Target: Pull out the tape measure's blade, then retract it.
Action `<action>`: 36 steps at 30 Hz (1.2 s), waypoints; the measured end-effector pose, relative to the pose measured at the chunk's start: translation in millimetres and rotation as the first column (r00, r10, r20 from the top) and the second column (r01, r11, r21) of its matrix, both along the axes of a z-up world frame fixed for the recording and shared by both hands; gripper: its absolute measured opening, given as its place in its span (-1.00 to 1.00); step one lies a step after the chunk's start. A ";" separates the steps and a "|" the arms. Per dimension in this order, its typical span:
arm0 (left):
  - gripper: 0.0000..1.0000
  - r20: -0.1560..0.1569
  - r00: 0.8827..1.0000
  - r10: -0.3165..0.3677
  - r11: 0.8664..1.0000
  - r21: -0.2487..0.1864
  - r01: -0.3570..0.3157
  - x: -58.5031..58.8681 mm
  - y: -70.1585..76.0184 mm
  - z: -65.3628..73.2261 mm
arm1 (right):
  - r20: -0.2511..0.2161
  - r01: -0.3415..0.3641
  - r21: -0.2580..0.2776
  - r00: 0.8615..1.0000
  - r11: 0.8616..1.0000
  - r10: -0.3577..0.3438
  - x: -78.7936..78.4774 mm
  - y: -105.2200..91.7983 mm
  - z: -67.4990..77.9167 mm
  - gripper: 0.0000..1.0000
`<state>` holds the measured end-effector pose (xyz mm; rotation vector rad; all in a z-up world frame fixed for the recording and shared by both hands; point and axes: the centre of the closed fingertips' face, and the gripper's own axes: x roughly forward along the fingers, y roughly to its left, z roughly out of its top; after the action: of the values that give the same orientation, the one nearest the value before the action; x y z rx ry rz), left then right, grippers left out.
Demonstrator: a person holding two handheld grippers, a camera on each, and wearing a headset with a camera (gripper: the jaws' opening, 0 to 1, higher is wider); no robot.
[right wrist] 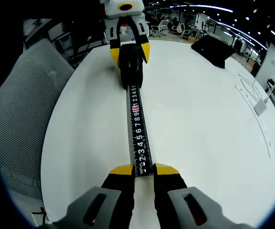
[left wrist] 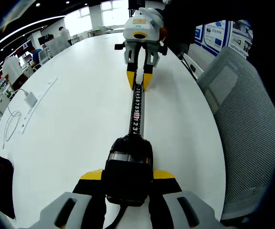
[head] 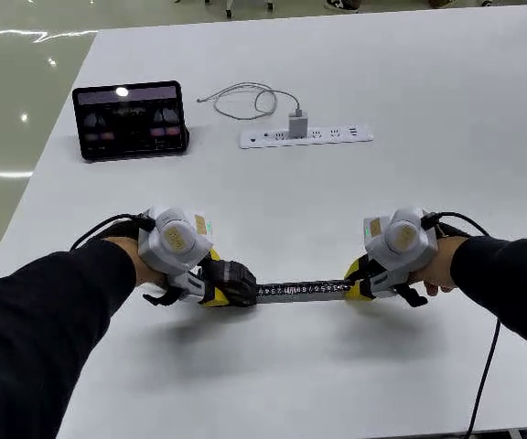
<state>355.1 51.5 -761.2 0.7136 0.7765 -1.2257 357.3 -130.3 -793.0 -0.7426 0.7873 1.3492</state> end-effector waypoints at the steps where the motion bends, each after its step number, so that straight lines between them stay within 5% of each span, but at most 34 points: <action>1: -0.40 -0.001 1.000 0.002 1.000 -0.001 -0.002 0.1 0.0 -0.1 | 0.000 0.001 -0.001 1.000 1.000 -0.001 0.1 -1.7 -0.2 -0.80; 20: -0.40 -0.003 1.000 0.015 1.000 -0.005 -0.015 0.6 -0.2 -0.6 | -0.004 0.014 -0.038 1.000 0.999 -0.015 0.8 -31.4 3.8 -0.80; 36: -0.40 -0.006 1.000 0.014 1.000 -0.006 -0.014 -0.3 -1.2 0.4 | -0.008 0.031 -0.047 0.999 0.998 -0.032 -3.3 -38.2 7.1 -0.80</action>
<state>354.8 50.3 -760.8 0.6995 0.7811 -1.2177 354.1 -168.6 -785.9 -0.7588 0.8373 1.3102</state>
